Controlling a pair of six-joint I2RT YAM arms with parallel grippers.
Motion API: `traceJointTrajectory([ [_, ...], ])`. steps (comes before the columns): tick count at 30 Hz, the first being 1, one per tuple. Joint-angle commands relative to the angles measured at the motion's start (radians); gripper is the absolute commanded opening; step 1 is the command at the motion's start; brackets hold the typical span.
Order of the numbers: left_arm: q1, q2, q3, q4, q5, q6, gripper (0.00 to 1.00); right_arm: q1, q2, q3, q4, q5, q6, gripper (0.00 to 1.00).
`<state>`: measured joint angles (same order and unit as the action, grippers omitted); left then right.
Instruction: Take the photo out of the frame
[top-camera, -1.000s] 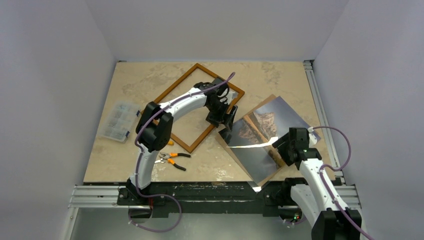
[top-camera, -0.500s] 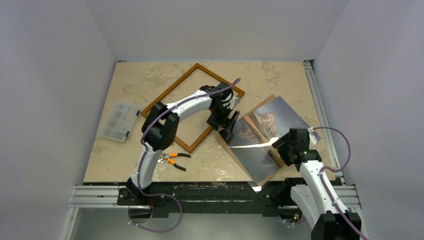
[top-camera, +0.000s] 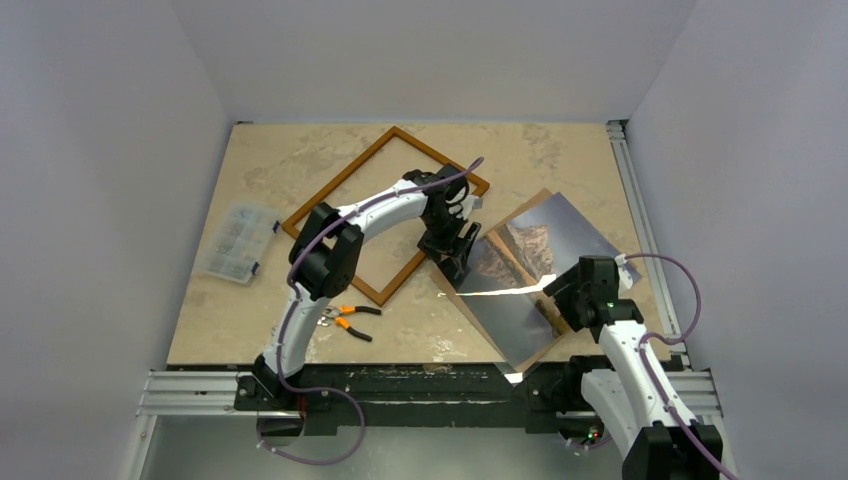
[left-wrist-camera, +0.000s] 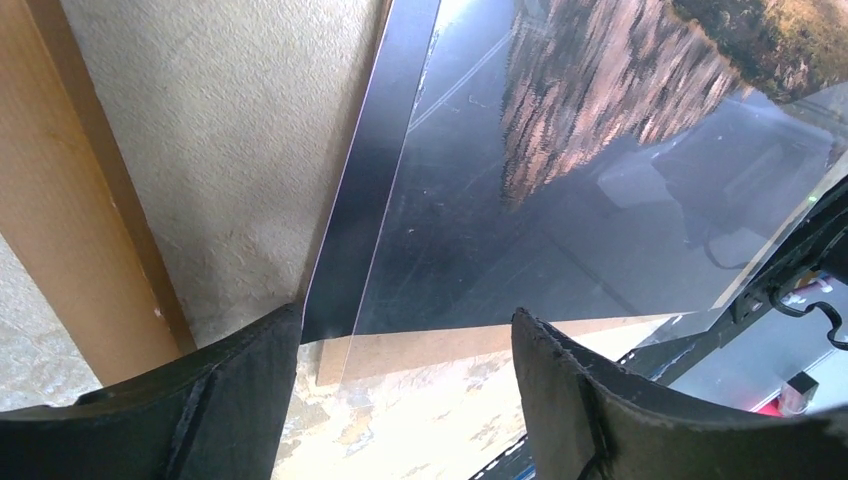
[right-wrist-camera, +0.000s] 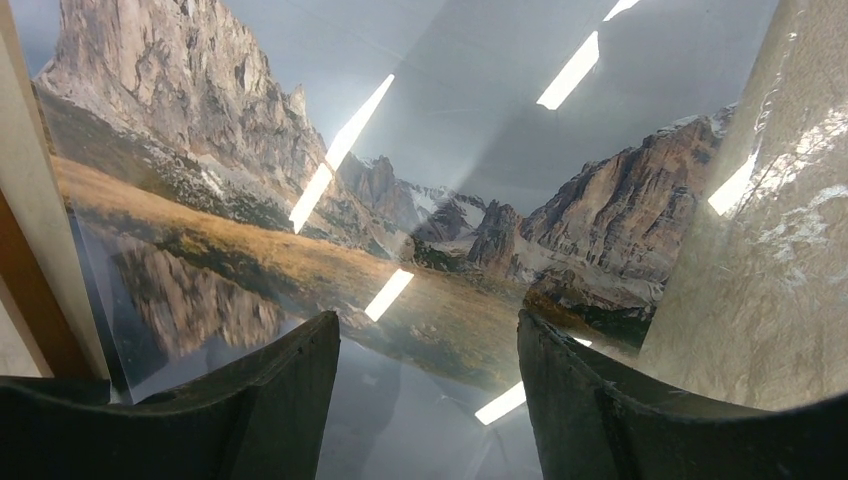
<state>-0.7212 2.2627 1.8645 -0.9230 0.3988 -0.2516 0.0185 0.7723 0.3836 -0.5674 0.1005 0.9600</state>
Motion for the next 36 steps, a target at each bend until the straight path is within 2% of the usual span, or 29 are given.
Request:
traceJointTrajectory([
  [1,-0.001,-0.017,0.041,-0.020,0.048,-0.016,0.71,-0.005,0.008,-0.007,0.011,-0.025,-0.012,0.64],
  [10,0.002,-0.098,0.022,0.010,0.057,-0.031,0.51,-0.005,0.024,-0.009,0.024,-0.042,-0.022,0.64],
  [16,0.019,-0.090,0.019,0.019,0.084,-0.056,0.40,-0.005,0.015,0.005,0.004,-0.032,-0.026,0.64],
  [22,0.030,-0.041,0.051,-0.038,0.032,-0.062,0.40,-0.005,0.004,0.030,-0.021,-0.023,-0.032,0.63],
  [30,0.031,-0.060,0.032,-0.027,-0.048,-0.036,0.61,-0.005,0.009,0.035,-0.023,-0.025,-0.038,0.63],
  [36,0.030,-0.010,0.046,-0.042,-0.058,-0.026,0.64,-0.005,0.012,0.036,-0.020,-0.025,-0.038,0.63],
])
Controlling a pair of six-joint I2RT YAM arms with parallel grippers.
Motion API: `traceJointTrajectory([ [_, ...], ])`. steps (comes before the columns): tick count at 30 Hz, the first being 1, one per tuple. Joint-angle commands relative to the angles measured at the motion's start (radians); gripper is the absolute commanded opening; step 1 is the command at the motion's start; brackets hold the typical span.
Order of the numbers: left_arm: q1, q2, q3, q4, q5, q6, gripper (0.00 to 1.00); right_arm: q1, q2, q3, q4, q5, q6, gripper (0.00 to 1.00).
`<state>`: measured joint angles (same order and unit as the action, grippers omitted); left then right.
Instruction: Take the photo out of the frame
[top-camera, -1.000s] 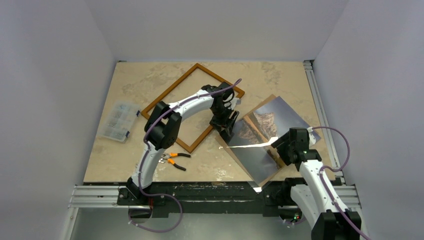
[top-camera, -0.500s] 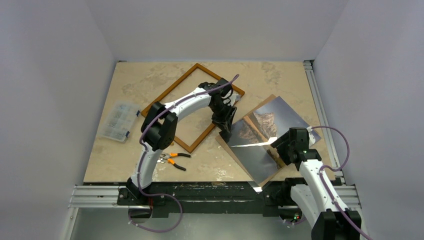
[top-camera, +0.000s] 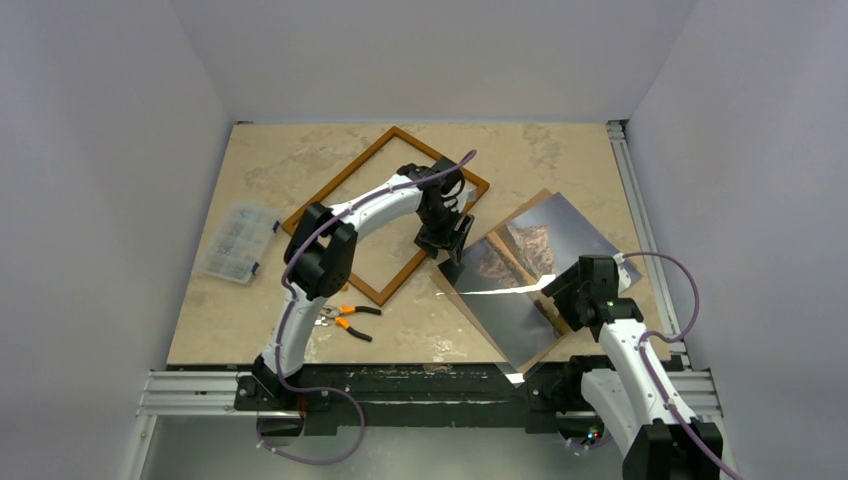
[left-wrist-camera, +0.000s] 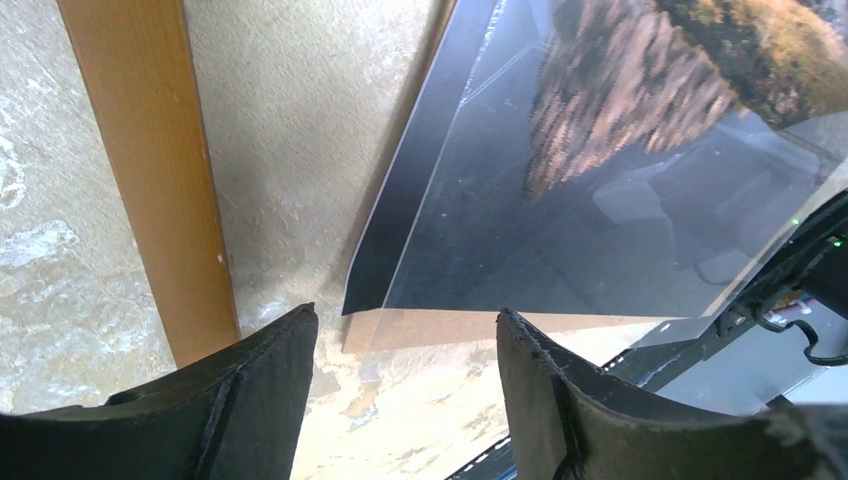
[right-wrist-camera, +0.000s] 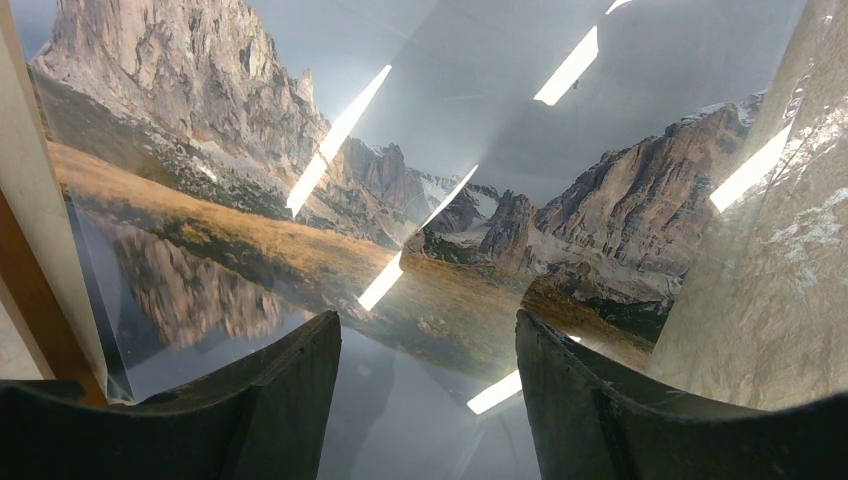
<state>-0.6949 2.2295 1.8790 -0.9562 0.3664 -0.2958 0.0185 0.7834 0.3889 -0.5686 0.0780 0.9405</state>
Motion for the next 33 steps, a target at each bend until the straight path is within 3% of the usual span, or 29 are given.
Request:
traceJointTrajectory([
  [1,0.004,0.024,0.028,-0.004,-0.023,0.019,0.64,-0.005,0.003,0.029,-0.016,-0.004,-0.019,0.63],
  [5,0.003,0.037,0.023,0.002,-0.004,0.017,0.64,-0.005,-0.004,0.022,-0.016,-0.006,-0.020,0.63],
  [18,0.003,0.047,0.028,-0.014,0.028,-0.006,0.44,-0.005,-0.003,0.019,-0.009,-0.006,-0.017,0.63],
  [33,0.008,0.076,0.040,-0.028,0.024,0.003,0.42,-0.005,-0.001,0.017,-0.002,-0.016,-0.014,0.63],
])
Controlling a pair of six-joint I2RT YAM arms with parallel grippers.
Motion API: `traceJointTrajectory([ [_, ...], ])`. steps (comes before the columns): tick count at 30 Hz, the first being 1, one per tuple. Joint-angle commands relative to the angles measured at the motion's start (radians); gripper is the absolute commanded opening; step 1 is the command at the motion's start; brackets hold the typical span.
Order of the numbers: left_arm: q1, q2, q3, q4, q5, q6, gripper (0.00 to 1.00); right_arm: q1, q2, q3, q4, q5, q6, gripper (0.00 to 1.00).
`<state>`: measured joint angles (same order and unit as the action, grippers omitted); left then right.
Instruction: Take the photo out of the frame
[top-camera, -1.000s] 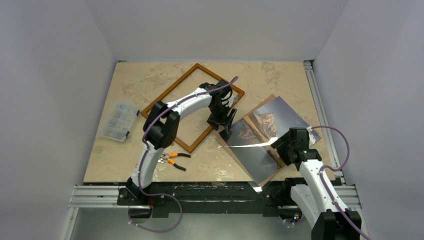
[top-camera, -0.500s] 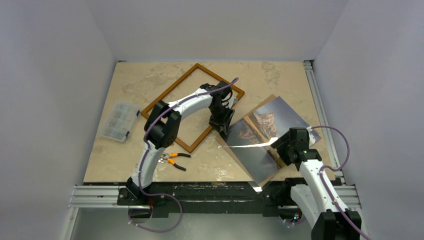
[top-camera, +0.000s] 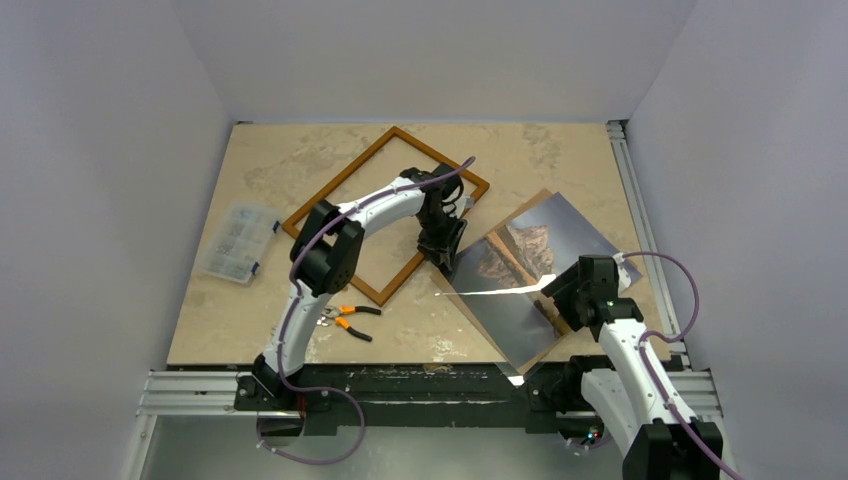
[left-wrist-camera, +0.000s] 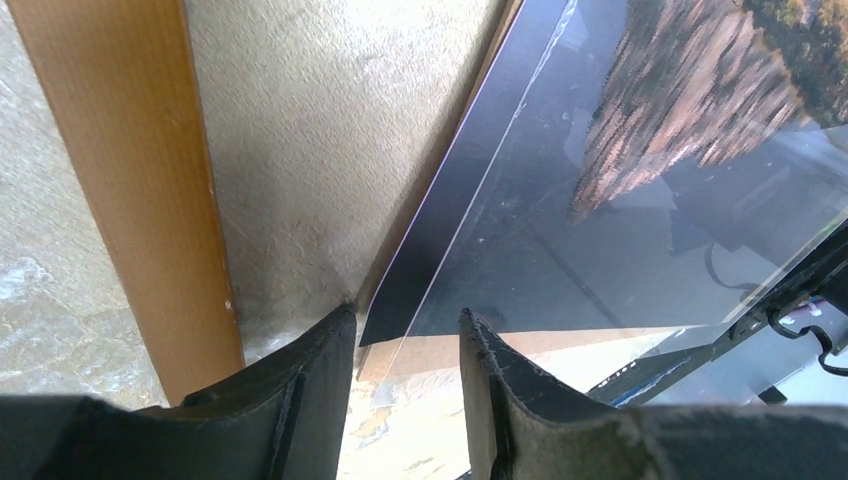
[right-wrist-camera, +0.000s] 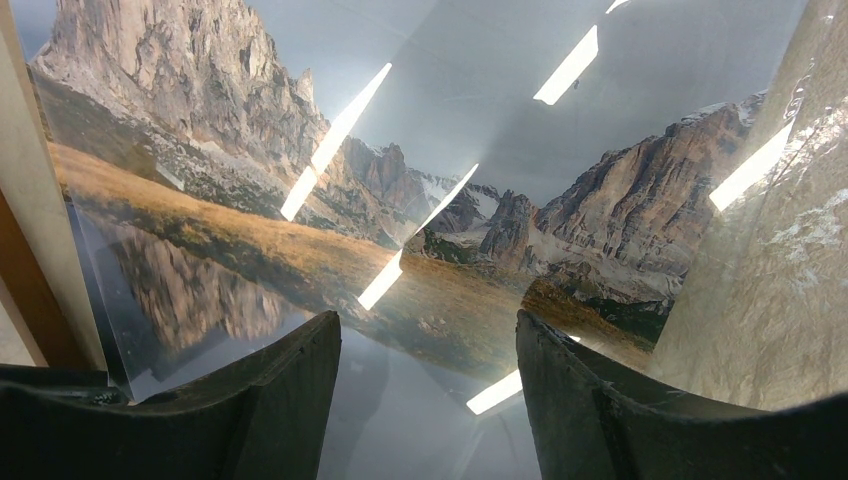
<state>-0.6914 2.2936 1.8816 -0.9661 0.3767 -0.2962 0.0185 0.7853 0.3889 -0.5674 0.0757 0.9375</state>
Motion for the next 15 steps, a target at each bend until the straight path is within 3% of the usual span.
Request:
traceJointTrajectory([
  [1,0.006,0.012,0.038,-0.023,0.012,0.004,0.45,-0.005,-0.003,0.016,-0.005,-0.012,-0.012,0.63],
  [7,0.006,0.018,0.037,-0.020,0.054,-0.001,0.49,-0.005,-0.006,0.017,-0.006,-0.011,-0.013,0.63],
  [11,0.007,0.009,0.035,-0.014,0.089,-0.011,0.32,-0.005,-0.005,0.016,-0.005,-0.010,-0.013,0.63],
  [15,0.007,-0.016,0.029,-0.007,0.082,-0.016,0.26,-0.005,0.007,0.013,0.002,-0.011,-0.013,0.63],
])
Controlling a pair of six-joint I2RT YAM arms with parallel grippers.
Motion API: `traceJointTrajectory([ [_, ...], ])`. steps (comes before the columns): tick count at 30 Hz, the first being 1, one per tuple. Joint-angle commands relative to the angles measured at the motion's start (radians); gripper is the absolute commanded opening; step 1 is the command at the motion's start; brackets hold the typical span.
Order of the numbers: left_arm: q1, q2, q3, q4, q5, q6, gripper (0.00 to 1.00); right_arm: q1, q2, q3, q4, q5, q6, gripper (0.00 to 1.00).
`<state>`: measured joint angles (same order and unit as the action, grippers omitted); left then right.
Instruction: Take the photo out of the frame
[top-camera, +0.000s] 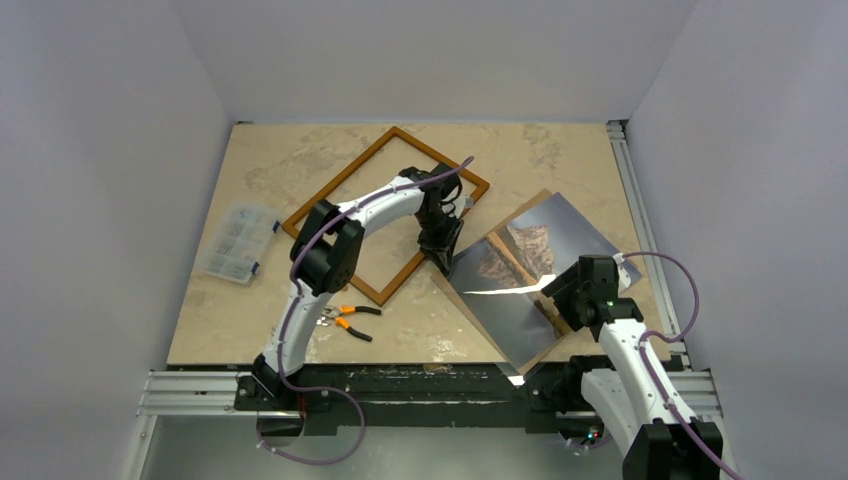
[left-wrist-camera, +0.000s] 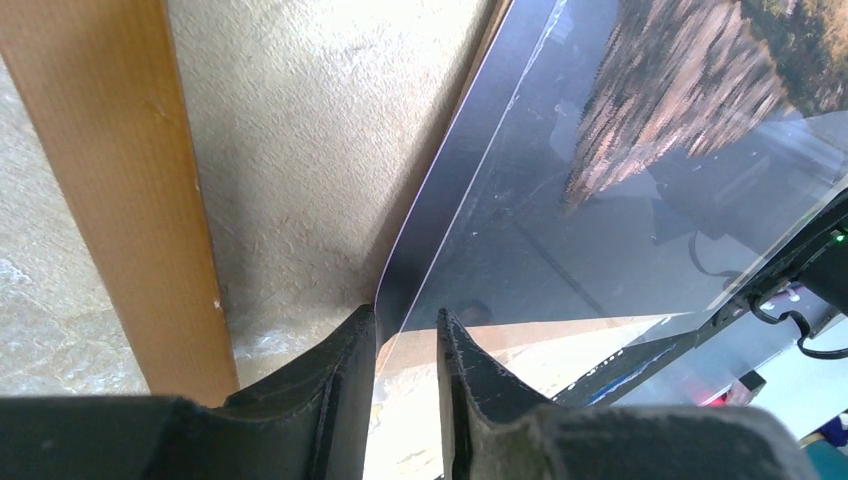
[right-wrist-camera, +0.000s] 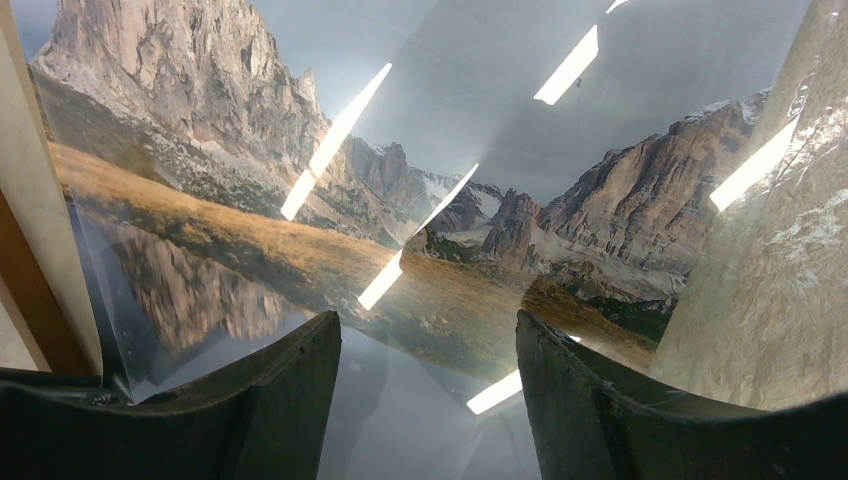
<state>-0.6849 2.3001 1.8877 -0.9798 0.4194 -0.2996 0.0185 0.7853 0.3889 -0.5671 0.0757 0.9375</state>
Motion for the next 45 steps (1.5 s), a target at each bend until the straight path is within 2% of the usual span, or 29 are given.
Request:
traceJointTrajectory([
  [1,0.001,-0.031,0.021,0.009,0.038,-0.014,0.25,-0.005,0.010,0.011,0.005,-0.013,-0.013,0.63],
  [8,0.005,-0.032,0.018,0.014,0.045,-0.029,0.17,-0.005,0.017,0.012,0.012,-0.018,-0.013,0.63],
  [11,0.008,-0.014,0.027,0.003,0.051,-0.035,0.10,-0.005,0.017,0.017,0.008,-0.016,-0.014,0.63],
  [18,0.010,-0.003,0.036,-0.015,0.013,-0.037,0.00,-0.005,0.016,0.021,0.004,-0.019,-0.014,0.63],
  [25,0.007,-0.046,0.044,-0.034,-0.091,-0.021,0.00,-0.002,0.030,0.062,0.002,-0.060,-0.135,0.68],
  [27,0.007,-0.077,0.034,-0.030,-0.127,-0.019,0.00,-0.002,0.014,0.073,-0.001,-0.070,-0.160,0.76],
  [33,0.005,-0.127,0.019,-0.049,-0.166,-0.025,0.00,0.000,0.001,0.081,0.022,-0.106,-0.185,0.92],
  [45,0.005,-0.177,0.022,-0.070,-0.185,-0.044,0.00,0.013,0.000,0.143,-0.013,-0.109,-0.221,0.93],
])
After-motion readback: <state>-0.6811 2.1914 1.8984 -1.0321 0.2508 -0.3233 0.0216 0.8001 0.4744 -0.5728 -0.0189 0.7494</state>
